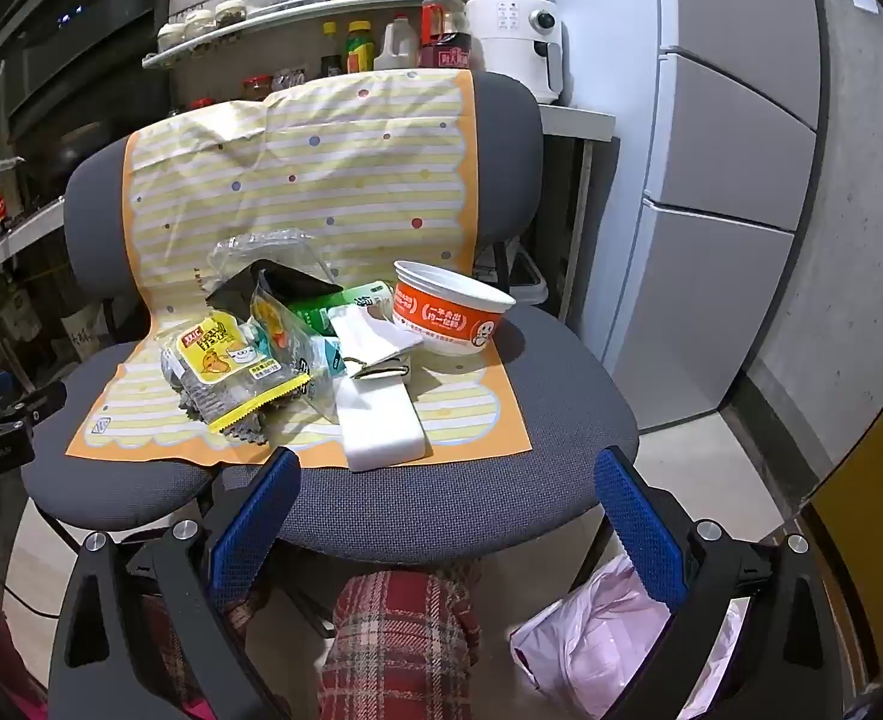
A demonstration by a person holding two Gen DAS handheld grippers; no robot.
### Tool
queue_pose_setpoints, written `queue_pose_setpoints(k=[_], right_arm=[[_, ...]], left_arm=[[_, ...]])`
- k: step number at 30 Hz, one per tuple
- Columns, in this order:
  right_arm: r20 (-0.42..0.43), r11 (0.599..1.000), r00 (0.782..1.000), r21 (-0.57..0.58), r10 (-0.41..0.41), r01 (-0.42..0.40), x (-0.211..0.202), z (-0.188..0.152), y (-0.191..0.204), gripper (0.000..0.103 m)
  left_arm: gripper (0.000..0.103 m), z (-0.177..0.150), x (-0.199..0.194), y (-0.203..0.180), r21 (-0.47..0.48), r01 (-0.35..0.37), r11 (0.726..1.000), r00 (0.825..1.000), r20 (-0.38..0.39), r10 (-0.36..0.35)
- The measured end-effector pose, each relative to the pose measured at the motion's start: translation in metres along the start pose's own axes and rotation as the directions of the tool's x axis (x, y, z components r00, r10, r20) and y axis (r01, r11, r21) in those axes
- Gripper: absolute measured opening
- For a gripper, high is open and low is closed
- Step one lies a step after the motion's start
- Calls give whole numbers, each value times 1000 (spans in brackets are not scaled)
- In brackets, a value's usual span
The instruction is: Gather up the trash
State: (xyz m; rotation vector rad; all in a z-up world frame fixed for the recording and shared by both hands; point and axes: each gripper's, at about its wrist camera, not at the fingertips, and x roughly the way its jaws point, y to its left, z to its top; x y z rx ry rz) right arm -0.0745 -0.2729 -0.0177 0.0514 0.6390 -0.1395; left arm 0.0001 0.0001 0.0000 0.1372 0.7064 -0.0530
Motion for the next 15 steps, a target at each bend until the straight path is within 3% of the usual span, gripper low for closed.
queue_pose_setpoints(k=[15], right_arm=[[-18,1000,1000,8,0,0,2,1,-1,97]], left_arm=[[96,-2,2,0,6,-8,1000,1000,-6,8]])
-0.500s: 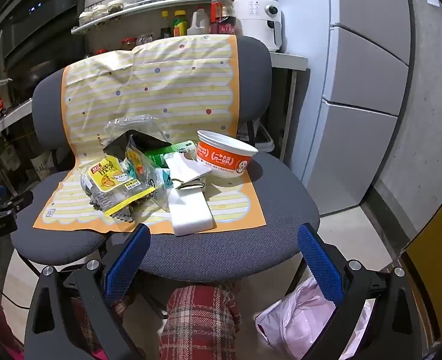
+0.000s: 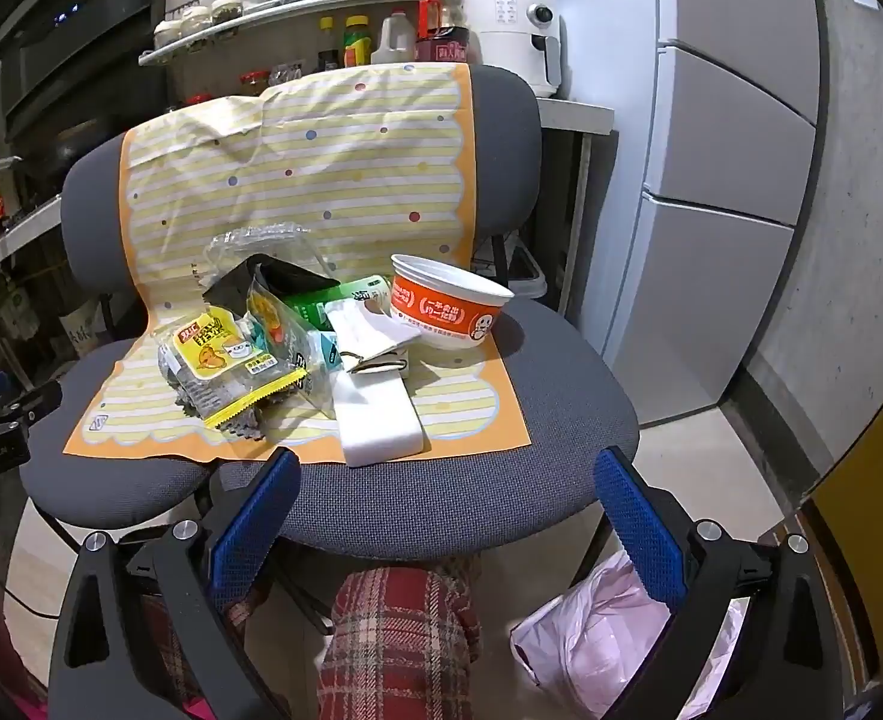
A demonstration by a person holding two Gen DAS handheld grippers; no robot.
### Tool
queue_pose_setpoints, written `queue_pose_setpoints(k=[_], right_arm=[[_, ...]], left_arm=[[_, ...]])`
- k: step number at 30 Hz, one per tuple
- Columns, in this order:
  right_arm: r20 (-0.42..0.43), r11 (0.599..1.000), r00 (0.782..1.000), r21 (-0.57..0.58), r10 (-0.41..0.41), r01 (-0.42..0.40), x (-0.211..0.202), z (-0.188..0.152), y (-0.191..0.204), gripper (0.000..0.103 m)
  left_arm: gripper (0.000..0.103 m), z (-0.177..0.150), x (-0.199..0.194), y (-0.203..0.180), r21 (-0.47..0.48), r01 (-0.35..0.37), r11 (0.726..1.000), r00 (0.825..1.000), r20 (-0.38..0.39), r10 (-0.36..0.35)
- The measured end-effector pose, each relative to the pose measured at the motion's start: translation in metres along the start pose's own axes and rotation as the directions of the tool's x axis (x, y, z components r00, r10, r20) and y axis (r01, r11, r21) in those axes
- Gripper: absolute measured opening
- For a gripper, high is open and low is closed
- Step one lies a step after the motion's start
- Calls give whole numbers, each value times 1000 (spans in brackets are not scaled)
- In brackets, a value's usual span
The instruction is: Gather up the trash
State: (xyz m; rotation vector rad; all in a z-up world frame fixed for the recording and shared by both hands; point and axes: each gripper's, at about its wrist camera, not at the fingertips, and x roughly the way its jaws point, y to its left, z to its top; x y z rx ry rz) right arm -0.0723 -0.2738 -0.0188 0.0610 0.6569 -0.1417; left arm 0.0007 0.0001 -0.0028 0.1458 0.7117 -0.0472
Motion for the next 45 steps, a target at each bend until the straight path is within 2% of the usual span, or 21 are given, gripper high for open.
queue_pose_setpoints(k=[45], right_arm=[[-7,1000,1000,6,6,-5,2,-3,1,97]], left_arm=[[96,-3,0,3,1,-3,1000,1000,1,3]])
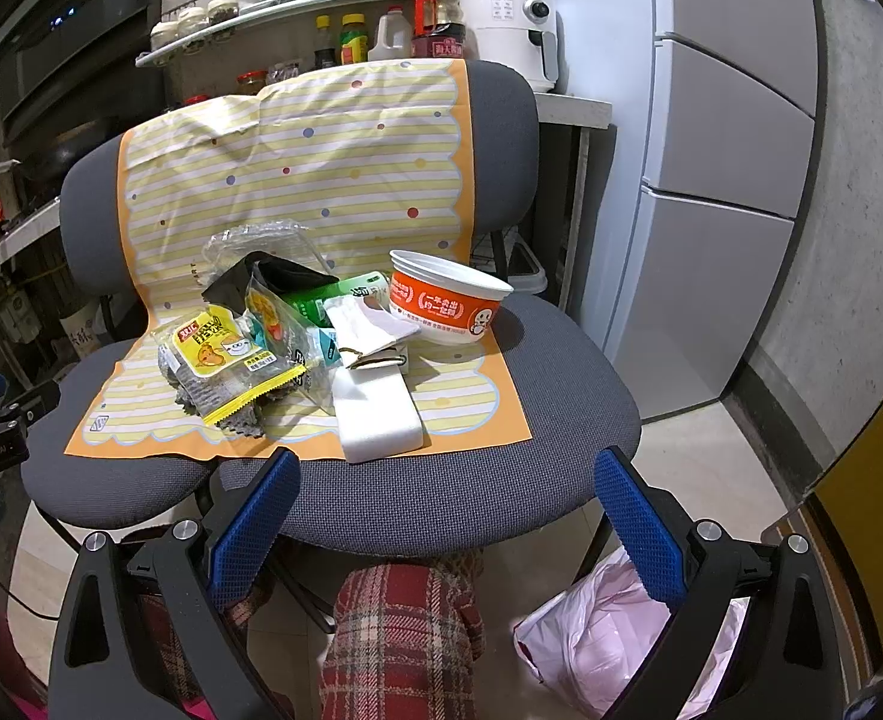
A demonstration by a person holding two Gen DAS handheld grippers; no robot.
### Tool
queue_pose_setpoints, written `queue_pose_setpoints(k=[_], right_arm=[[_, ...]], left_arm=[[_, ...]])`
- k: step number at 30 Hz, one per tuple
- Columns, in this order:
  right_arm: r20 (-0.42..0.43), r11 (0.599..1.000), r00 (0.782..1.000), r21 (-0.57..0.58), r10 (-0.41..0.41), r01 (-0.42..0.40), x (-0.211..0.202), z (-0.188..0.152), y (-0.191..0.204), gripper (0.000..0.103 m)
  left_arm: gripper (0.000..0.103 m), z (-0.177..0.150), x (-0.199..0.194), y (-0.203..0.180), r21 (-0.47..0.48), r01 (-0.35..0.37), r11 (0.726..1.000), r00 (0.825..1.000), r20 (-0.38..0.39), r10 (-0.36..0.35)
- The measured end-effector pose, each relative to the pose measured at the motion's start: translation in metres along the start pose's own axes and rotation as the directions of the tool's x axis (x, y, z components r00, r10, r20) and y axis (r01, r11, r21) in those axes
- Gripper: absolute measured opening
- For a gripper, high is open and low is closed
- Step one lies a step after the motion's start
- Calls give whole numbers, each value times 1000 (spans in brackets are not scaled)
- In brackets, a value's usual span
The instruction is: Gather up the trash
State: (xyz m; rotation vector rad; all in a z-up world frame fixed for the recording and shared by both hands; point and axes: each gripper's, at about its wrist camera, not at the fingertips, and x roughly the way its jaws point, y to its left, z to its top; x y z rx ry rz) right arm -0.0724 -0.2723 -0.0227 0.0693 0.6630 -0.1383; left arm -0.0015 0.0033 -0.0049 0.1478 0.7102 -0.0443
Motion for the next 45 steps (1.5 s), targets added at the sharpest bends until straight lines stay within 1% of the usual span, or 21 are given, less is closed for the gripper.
queue_pose_setpoints(k=[35,38,42,45], right_arm=[[-5,1000,1000,0,1,-1,-1,3,1,97],[-6,1000,1000,4,-1,2,1,2,-1,97],[10,1000,1000,-4,20,-20,8,-5,5,97],[47,998,997,-31,55,-53,13,-5,10,97]], left_arm=[[96,0,0,-1,0,0,1000,1000,-1,0],[96,-1,4,4,-3,0,1000,1000,-8,0],[96,-3,13,6,-18,10,1000,999,-34,-10],[96,-6,26,7,-26,16,1000,998,-55,-17]])
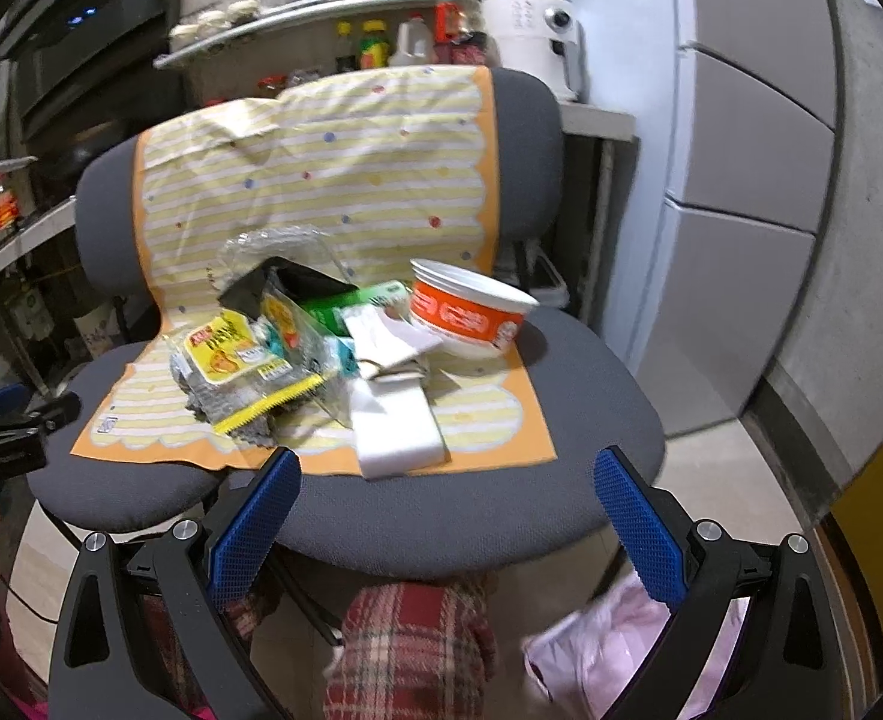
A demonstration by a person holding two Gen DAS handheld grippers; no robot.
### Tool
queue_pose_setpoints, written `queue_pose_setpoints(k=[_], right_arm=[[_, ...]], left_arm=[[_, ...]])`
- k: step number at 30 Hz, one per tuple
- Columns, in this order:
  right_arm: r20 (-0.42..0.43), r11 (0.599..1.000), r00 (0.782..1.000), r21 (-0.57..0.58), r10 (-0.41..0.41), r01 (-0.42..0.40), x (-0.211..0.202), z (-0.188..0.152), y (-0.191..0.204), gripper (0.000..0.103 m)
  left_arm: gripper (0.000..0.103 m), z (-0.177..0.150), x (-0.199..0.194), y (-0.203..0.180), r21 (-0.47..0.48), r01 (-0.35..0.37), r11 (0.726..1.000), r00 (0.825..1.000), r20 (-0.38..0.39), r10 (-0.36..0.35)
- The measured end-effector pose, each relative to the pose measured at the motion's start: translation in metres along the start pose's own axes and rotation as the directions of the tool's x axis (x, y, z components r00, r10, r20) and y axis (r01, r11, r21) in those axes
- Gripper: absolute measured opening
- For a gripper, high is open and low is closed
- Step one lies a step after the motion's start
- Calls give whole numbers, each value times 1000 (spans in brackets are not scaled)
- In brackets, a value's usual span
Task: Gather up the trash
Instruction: 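Reach down and grasp the yellow snack wrapper with the left tool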
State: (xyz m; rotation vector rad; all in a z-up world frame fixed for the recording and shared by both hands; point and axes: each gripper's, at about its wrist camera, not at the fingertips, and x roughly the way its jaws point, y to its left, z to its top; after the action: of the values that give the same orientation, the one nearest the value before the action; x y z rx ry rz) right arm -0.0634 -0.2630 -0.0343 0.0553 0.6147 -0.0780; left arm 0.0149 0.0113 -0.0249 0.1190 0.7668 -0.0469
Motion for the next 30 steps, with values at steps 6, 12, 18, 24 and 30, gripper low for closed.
queue_pose_setpoints(k=[6,12,18,24,30], right_arm=[[43,999,999,-28,33,-31,19,5,5,97],[41,996,996,-40,76,-75,44,8,6,97],[27,996,999,-83,45,-42,65,10,13,97],[-4,996,999,-82,41,-42,80,8,9,97],[-35,998,998,-34,44,-45,89,5,-5,97]], left_arm=[[96,-5,32,1,-4,6,1000,998,-66,-6],[96,1,62,-1,-31,20,999,995,-101,-23],[96,14,81,-21,-64,127,990,983,-128,-135],[94,26,98,-36,-77,241,968,962,-113,-249],[83,37,131,-38,-137,338,931,926,-128,-355]])
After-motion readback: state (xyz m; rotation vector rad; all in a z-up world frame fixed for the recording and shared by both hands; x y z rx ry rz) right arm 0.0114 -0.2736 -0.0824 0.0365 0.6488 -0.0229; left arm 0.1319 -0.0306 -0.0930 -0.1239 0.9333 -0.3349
